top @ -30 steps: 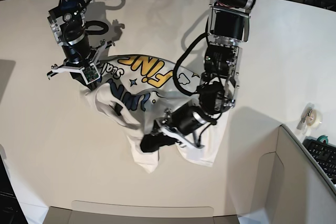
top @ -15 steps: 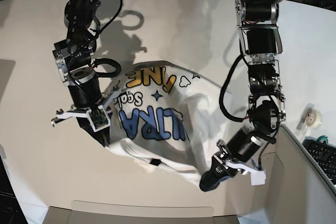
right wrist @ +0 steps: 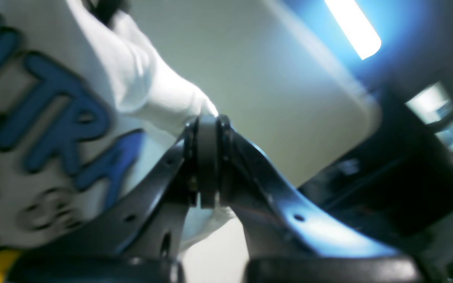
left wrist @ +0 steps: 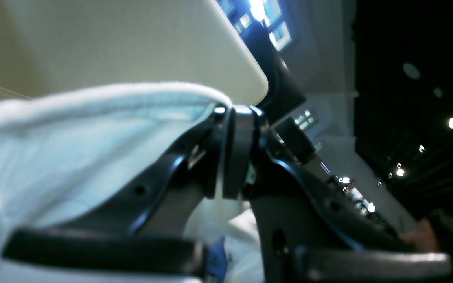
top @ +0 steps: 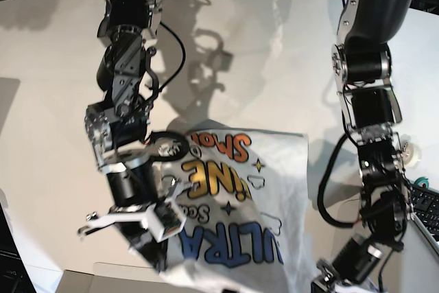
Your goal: Layout the t-shirt on the table in an organized manner, then fold the t-shirt properly
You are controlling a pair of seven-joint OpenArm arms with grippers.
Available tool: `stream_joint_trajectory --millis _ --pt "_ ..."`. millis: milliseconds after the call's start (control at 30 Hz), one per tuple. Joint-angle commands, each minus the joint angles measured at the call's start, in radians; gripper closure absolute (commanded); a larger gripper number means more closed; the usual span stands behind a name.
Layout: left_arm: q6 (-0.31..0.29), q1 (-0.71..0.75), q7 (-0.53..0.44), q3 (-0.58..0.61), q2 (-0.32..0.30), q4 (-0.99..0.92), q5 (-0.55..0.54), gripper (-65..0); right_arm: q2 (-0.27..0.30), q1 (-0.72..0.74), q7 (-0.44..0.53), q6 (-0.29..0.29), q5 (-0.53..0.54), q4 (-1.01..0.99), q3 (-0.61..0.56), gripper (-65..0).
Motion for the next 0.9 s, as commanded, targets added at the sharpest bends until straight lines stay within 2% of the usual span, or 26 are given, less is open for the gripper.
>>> stream_joint_trajectory --millis 0,267,467,667,867 --pt "-0.01 -0.07 -0.016 -0.004 -0.007 0.003 -0.023 -0.2 -0.004 0.057 0.024 0.001 -0.008 0.016 0.001 0.0" --pt "-0.01 -0.254 -0.02 -0.002 -0.037 -0.08 -0.02 -0.2 -0.005 0.218 0.021 0.0 -0.049 0.015 -0.002 0.0" --pt "-0.01 -0.366 -0.055 -0.004 -0.09 -0.137 -0.02 -0.2 -0.005 0.358 0.021 -0.073 -0.06 0.001 -0.002 0.0" --pt "-0.01 -0.486 -0.055 -0.004 -0.117 -0.197 -0.02 -0.2 -0.033 0.487 0.023 -0.077 -0.061 -0.035 -0.008 0.0" --pt "-0.01 -0.486 -0.055 -0.004 -0.139 -0.277 -0.02 -0.2 -0.04 0.607 0.024 -0.077 -0.061 -0.111 -0.01 0.0"
